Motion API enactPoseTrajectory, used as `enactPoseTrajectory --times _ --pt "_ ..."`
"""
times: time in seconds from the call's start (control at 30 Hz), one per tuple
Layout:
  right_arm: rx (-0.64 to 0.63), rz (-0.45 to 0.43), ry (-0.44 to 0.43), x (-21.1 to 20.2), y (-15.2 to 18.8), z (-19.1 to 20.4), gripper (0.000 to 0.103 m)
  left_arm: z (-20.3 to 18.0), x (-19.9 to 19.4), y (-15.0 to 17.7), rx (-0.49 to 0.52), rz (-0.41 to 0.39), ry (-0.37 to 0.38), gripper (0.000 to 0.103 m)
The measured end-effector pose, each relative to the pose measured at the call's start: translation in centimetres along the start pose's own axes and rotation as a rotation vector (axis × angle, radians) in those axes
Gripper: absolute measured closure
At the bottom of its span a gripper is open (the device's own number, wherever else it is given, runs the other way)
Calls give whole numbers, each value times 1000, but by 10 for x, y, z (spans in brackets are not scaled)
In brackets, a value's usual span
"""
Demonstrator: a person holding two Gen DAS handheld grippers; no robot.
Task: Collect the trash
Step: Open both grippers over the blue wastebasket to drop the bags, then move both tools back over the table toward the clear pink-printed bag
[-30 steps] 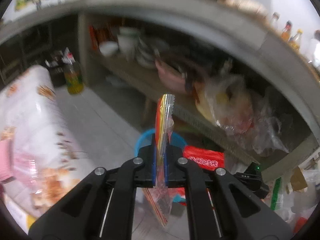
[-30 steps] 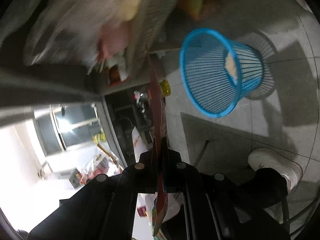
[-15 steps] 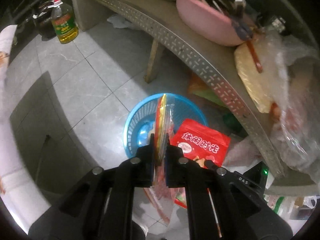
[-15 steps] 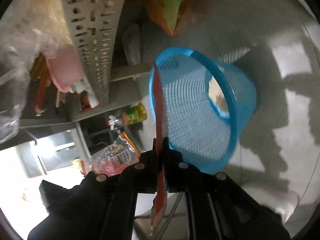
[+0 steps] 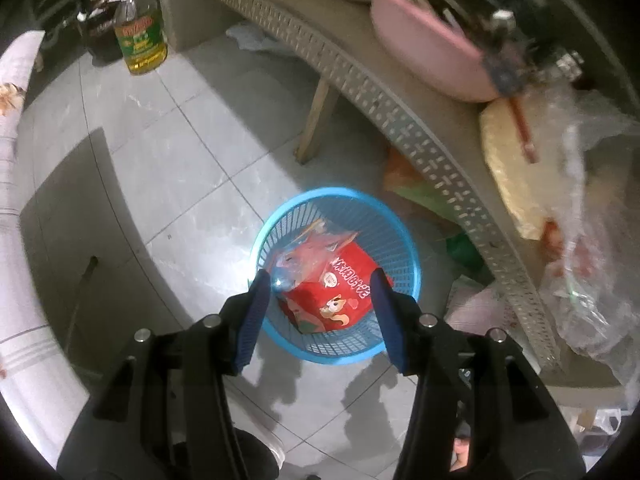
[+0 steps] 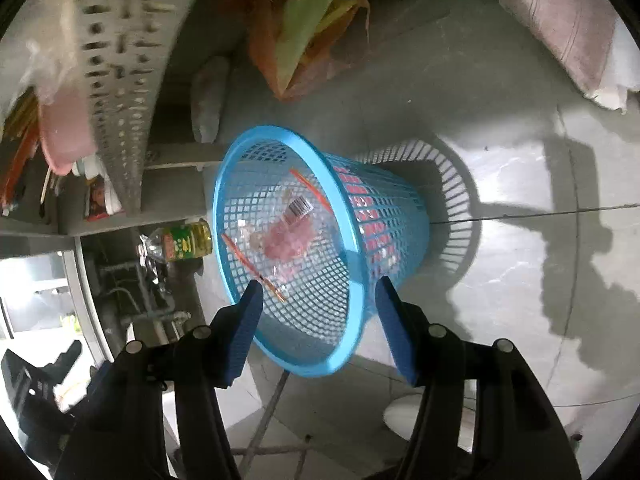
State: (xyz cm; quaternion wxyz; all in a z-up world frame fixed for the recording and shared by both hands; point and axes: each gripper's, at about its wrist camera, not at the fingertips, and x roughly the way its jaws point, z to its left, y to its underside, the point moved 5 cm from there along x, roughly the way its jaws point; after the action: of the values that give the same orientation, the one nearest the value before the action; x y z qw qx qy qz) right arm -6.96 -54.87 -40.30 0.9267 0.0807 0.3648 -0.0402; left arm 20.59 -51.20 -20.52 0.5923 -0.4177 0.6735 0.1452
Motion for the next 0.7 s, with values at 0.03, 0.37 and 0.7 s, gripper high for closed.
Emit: enactPoseTrajectory --times 0.03,0.37,0.7 --pt "-24 -4 5 -6 4 3 46 -2 -11 1 7 -15 14 54" --pt "-317 70 35 -51 82 48 36 20 -141 65 47 -169 114 51" --pt "-838 16 35 -104 157 159 28 117 -270 184 -7 -407 -7 40"
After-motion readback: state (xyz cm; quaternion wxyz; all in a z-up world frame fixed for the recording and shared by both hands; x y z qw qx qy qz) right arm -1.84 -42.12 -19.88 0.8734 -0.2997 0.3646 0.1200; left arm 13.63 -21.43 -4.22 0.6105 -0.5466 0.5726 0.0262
